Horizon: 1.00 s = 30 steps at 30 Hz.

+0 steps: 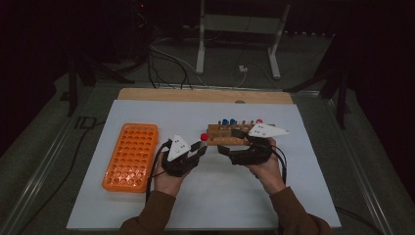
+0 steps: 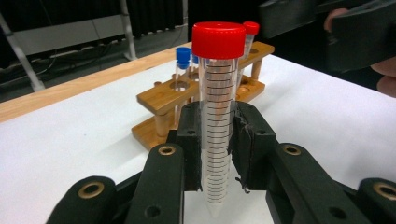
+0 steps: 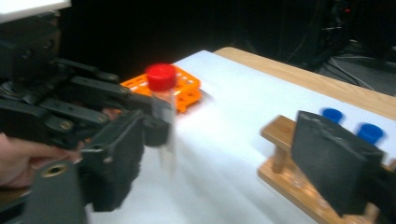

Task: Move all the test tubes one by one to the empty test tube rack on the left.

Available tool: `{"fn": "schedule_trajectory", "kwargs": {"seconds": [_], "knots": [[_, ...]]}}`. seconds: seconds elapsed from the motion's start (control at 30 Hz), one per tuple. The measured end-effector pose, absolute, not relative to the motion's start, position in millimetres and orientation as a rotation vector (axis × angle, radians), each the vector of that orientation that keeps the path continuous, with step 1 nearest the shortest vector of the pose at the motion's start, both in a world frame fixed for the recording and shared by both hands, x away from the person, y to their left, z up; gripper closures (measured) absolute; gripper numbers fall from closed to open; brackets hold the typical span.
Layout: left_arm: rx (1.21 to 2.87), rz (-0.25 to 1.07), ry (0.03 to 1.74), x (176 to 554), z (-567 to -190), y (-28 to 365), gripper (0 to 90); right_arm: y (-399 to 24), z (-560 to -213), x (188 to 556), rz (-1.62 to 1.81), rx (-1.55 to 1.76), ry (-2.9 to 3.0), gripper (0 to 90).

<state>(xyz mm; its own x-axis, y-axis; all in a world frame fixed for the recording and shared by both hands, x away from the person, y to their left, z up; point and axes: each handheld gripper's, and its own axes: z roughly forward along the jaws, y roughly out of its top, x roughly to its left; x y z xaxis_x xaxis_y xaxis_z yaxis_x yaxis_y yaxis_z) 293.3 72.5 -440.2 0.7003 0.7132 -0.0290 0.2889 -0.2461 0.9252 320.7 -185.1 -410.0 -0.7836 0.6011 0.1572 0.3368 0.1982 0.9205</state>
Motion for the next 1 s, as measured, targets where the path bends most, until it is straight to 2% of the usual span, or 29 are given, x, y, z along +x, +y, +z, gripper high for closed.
{"fn": "schedule_trajectory", "kwargs": {"seconds": [0.1, 0.27, 0.33, 1.0], "knots": [[1.828, 0.498, 0.796, 292, -441, 77, 74.3, -192, -412, 319, 1.61, 0.906, 2.223, 14.8], [1.821, 0.512, 0.817, 291, -442, 86, 74.3, -208, -417, 316, 1.562, 0.947, 2.185, 3.9], [1.813, 0.516, 0.828, 290, -441, 90, 74.3, -213, -419, 315, 1.539, 0.958, 2.174, 2.8], [1.771, 0.57, 0.898, 284, -440, 129, 74.3, -255, -432, 303, 1.476, 1.035, 2.081, 0.2]]}}
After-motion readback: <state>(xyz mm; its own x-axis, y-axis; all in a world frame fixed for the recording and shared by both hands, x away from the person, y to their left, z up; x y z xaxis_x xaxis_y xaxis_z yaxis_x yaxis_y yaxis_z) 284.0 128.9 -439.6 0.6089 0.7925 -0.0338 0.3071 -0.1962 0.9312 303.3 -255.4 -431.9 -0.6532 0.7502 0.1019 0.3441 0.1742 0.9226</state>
